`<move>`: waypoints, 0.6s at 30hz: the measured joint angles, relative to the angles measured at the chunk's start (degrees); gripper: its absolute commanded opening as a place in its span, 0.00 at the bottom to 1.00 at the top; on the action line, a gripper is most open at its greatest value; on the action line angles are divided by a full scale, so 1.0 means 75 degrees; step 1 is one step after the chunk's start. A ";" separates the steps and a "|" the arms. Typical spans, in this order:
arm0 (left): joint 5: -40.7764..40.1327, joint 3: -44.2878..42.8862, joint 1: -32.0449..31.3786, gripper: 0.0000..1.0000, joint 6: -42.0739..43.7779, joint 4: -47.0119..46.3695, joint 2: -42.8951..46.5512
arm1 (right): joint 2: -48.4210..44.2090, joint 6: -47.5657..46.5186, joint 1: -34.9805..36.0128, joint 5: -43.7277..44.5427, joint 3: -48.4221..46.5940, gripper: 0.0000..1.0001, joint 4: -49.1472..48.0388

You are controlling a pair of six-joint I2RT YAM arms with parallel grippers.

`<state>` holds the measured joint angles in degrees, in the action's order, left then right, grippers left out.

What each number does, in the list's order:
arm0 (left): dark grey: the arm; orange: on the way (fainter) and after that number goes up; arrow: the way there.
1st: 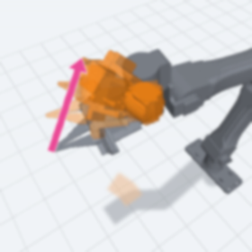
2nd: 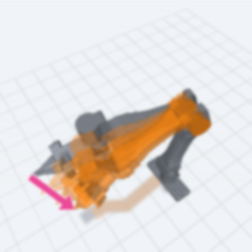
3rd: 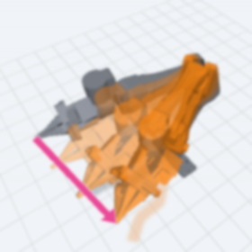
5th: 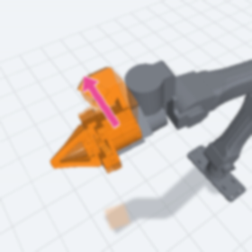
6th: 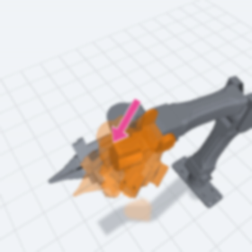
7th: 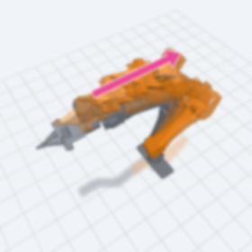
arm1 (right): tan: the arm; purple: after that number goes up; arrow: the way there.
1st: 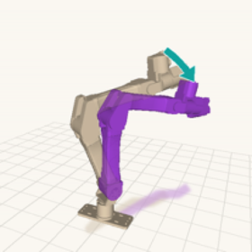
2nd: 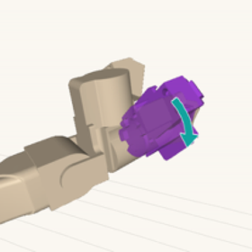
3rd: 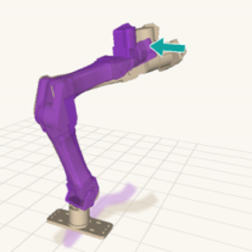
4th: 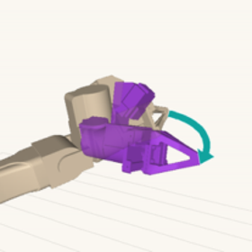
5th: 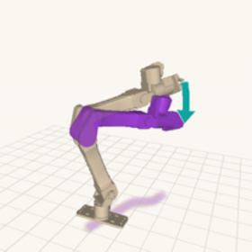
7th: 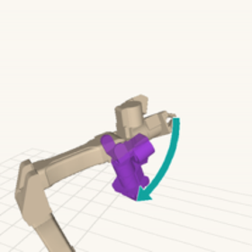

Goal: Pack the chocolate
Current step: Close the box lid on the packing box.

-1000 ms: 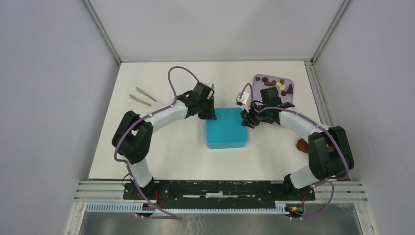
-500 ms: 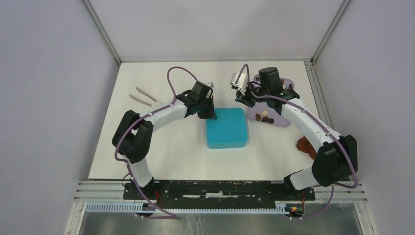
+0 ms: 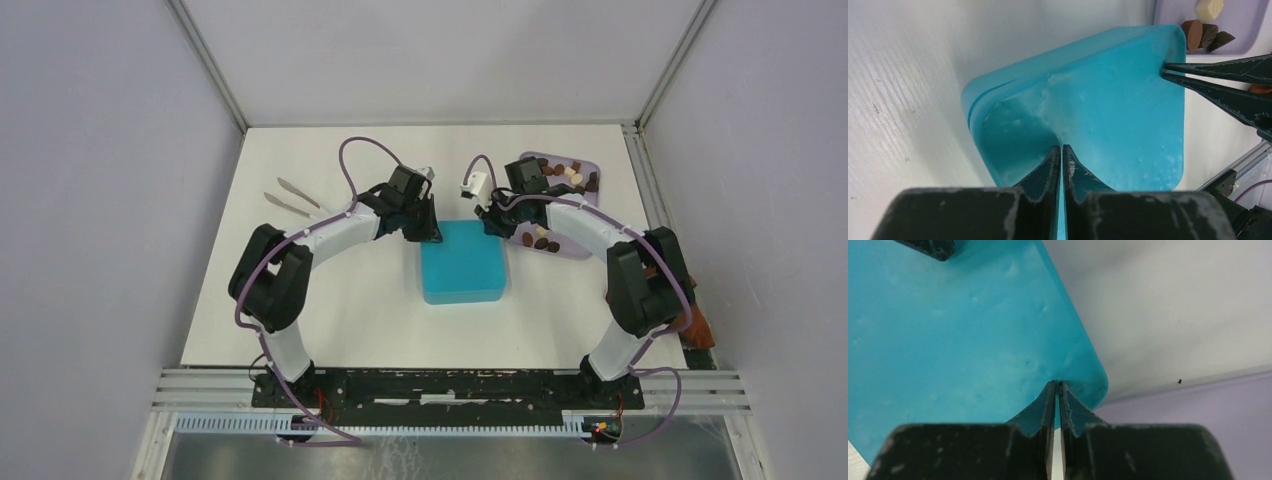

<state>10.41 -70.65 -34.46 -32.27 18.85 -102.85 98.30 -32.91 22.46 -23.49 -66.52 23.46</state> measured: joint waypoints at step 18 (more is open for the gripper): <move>0.0015 -0.0256 0.0571 0.69 0.1055 0.0163 0.1358 | -0.4957 -0.3223 -0.0560 -0.4147 0.3130 0.58 0.1035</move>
<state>10.52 -72.58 -30.17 -24.36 20.08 -92.66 61.12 -57.08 18.26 -54.59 -43.05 31.22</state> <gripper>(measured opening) 0.639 0.535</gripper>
